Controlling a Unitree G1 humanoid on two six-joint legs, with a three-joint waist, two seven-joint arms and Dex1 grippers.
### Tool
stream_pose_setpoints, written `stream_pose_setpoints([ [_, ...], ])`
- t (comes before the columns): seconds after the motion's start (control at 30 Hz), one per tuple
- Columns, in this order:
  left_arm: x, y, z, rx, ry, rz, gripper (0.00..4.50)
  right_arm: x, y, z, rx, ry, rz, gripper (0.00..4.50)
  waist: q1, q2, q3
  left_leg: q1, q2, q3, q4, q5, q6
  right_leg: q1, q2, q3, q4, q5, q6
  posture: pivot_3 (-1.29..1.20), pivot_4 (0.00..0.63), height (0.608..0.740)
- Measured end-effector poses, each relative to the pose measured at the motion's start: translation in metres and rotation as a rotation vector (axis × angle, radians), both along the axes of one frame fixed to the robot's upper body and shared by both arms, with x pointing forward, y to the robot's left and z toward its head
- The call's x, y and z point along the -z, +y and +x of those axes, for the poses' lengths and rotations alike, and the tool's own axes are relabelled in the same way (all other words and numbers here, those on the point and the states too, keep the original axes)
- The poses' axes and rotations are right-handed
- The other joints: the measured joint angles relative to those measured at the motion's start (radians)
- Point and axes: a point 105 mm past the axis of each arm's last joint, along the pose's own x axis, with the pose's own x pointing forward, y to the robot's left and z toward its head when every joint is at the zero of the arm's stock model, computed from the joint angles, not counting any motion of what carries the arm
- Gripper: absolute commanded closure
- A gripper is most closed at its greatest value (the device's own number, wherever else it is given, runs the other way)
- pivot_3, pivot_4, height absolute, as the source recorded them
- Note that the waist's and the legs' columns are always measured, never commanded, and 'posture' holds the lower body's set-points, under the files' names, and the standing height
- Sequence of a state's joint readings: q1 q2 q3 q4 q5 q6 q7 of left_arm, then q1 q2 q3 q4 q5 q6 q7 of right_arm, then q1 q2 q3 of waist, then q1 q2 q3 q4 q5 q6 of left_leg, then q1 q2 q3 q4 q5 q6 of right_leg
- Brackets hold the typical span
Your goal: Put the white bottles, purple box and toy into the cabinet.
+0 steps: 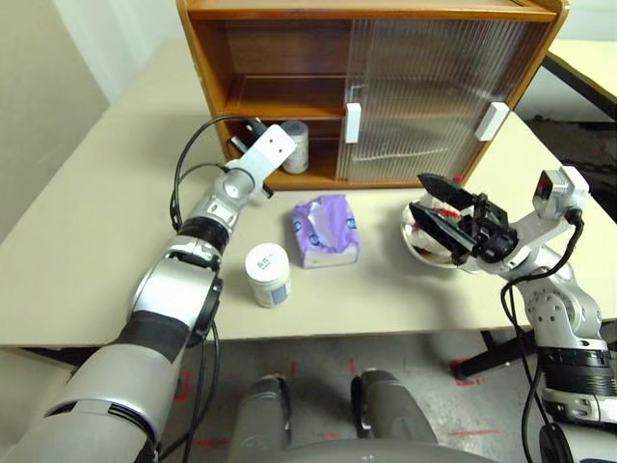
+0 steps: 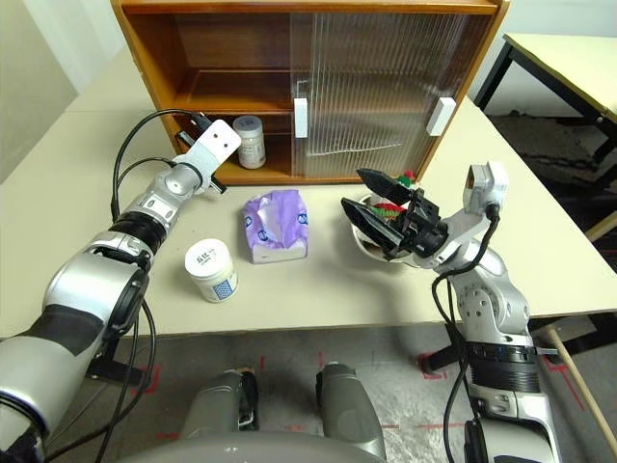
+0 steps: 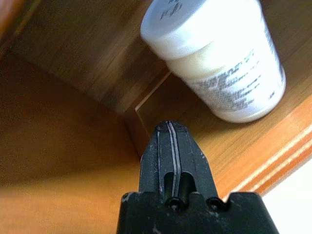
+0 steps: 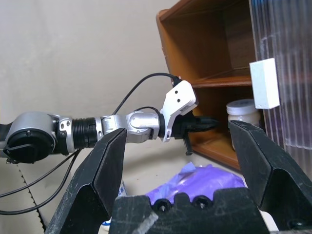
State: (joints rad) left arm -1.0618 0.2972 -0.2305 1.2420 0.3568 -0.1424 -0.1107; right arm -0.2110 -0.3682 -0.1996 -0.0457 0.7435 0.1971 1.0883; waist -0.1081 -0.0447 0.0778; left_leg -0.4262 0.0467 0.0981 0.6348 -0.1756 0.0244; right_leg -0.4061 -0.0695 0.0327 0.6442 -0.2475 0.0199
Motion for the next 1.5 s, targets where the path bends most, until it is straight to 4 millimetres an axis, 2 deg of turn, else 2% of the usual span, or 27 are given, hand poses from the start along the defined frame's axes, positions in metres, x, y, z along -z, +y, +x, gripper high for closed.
stream_pose_setpoints([
  [0.33,-0.003,0.000,0.002,-0.002,-0.007,0.032,4.47,0.001,-0.003,-0.004,0.029,0.006,-0.001,0.00,-0.038,0.000,0.000,-0.001,0.000,-0.003,0.000,0.000,0.000,0.000,0.000,0.001,0.000,-0.002,0.001,-0.20,0.035,0.740],
  [0.67,0.003,-0.005,0.001,0.009,0.016,0.048,4.47,0.001,-0.005,-0.009,0.046,0.008,-0.007,0.00,-0.054,0.000,0.000,-0.001,0.000,-0.003,0.000,0.000,0.000,0.000,0.000,0.001,0.000,-0.002,0.001,-0.23,0.032,0.740],
  [0.83,-0.001,-0.020,0.002,0.042,0.012,0.045,4.47,0.002,-0.006,-0.010,0.053,0.010,-0.008,0.00,-0.058,0.000,0.000,-0.001,0.000,-0.004,0.000,0.000,0.000,0.000,-0.001,0.001,0.000,-0.002,0.001,-0.24,0.032,0.740],
  [1.23,-0.003,-0.041,0.002,0.093,0.008,0.039,4.47,0.001,-0.011,-0.014,0.090,0.010,-0.009,0.00,-0.109,0.000,0.000,-0.001,0.000,-0.005,0.000,0.000,0.000,0.000,-0.001,0.002,0.000,-0.002,0.002,-0.26,0.029,0.740],
  [1.5,-0.005,-0.043,0.001,0.126,0.024,0.007,4.47,0.000,-0.015,-0.014,0.101,0.004,-0.013,0.00,-0.136,0.000,0.000,0.000,0.000,-0.007,0.000,0.000,0.000,0.000,-0.001,0.002,0.000,-0.002,0.003,-0.21,0.034,0.740],
])
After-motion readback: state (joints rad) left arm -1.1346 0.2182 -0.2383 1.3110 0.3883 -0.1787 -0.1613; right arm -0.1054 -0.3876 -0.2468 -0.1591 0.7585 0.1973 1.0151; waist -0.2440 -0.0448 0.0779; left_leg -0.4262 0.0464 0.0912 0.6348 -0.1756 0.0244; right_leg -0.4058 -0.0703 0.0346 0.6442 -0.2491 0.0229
